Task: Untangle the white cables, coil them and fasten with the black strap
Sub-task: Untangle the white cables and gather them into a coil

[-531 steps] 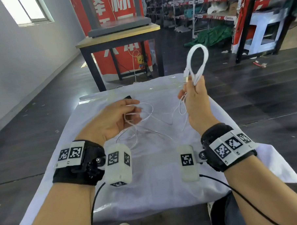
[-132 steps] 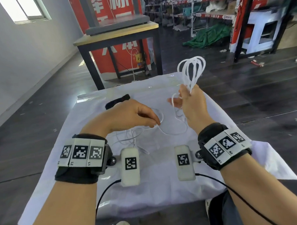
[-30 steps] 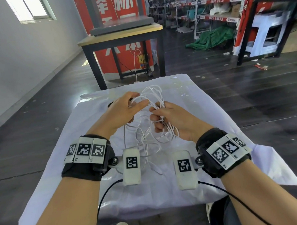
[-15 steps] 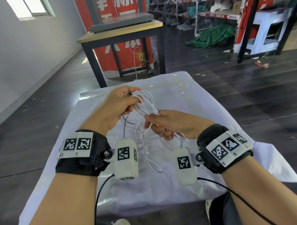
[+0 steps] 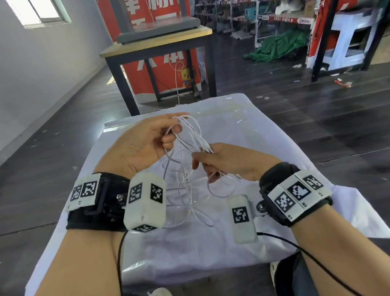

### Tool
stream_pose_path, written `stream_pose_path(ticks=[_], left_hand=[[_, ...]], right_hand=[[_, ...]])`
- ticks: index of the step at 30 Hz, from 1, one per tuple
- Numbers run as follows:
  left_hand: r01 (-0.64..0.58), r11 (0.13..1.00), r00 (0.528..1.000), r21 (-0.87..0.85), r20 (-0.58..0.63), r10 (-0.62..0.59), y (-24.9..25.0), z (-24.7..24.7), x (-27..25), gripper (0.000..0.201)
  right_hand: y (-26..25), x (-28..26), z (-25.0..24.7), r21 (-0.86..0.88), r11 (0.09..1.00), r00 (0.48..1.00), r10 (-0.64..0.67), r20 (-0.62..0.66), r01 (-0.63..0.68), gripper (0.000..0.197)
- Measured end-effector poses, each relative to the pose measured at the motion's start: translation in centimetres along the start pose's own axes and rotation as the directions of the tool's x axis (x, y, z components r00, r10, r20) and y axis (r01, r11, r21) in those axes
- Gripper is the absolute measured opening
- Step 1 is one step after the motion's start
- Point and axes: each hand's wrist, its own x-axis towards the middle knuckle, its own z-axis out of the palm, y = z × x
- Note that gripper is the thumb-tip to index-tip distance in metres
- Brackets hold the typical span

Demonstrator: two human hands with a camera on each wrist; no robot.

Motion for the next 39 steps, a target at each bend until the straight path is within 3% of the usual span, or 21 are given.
stream_pose_path(ticks=[4, 7, 11, 14, 17, 22, 25, 29, 32, 34, 36, 39], left_hand=[[-0.045, 0.988, 0.995, 0.15, -0.08, 0.058, -0.4, 1.4, 0.3, 0.025], [-0.073, 0.965, 0.992, 0.251, -0.082, 0.096, -0.4, 2.2, 0.6, 0.024], [-0.146, 0.972, 0.984, 0.187, -0.072, 0.162, -0.2, 3.2, 0.4, 0.024], [-0.218, 0.964, 0.97, 0.151, -0.072, 0.231, -0.4, 4.2, 0.2, 0.025], [-0.259, 0.96, 0.96, 0.105, -0.08, 0.267, -0.5, 4.5, 0.3, 0.025], [-0.291, 0.933, 0.944, 0.21, -0.098, 0.316, 0.0, 3.6, 0.2, 0.034], [-0.302, 0.925, 0.932, 0.232, -0.134, 0.338, -0.4, 4.0, 0.5, 0.033], [-0.311, 0.946, 0.935, 0.087, -0.152, 0.321, -1.1, 4.9, 1.2, 0.029], [-0.332, 0.93, 0.921, 0.155, -0.159, 0.356, -1.1, 4.6, 1.3, 0.025], [-0.305, 0.907, 0.905, 0.29, -0.21, 0.371, -1.0, 4.0, 1.3, 0.022], [-0.162, 0.864, 0.913, 0.477, -0.261, 0.315, -1.0, 3.4, 1.0, 0.014], [0.056, 0.715, 0.99, 0.697, -0.131, 0.05, -1.6, 3.4, 0.5, 0.023]], right_hand=[[0.3, -0.1, -0.2, -0.039, 0.999, 1.0, -0.029, -0.008, 0.029, 0.024], [0.3, 0.2, -0.1, 0.131, 0.989, 0.995, -0.058, -0.076, 0.068, 0.012], [-0.1, 0.4, 0.4, 0.179, 0.979, 0.986, -0.077, -0.145, 0.103, 0.022], [-0.5, 0.3, 0.4, 0.171, 0.98, 0.982, -0.07, -0.176, 0.1, 0.007], [-0.4, 0.4, 0.0, 0.177, 0.977, 0.97, -0.08, -0.229, 0.123, 0.021], [-0.1, 0.0, -1.5, 0.27, 0.945, 0.916, -0.066, -0.396, 0.185, 0.027], [-0.3, -0.1, -1.3, 0.291, 0.937, 0.925, -0.074, -0.372, 0.192, 0.027], [-0.4, -0.2, -0.6, 0.303, 0.945, 0.977, -0.058, -0.207, 0.12, 0.021], [0.0, 0.1, -0.6, 0.302, 0.943, 0.979, -0.088, -0.184, 0.141, 0.019], [0.2, 0.5, -0.7, 0.314, 0.933, 0.96, -0.089, -0.264, 0.173, 0.018], [0.3, 0.7, -0.8, 0.362, 0.906, 0.921, -0.071, -0.382, 0.22, 0.018], [0.2, 0.8, -1.2, 0.422, 0.852, 0.86, -0.063, -0.506, 0.311, 0.017]])
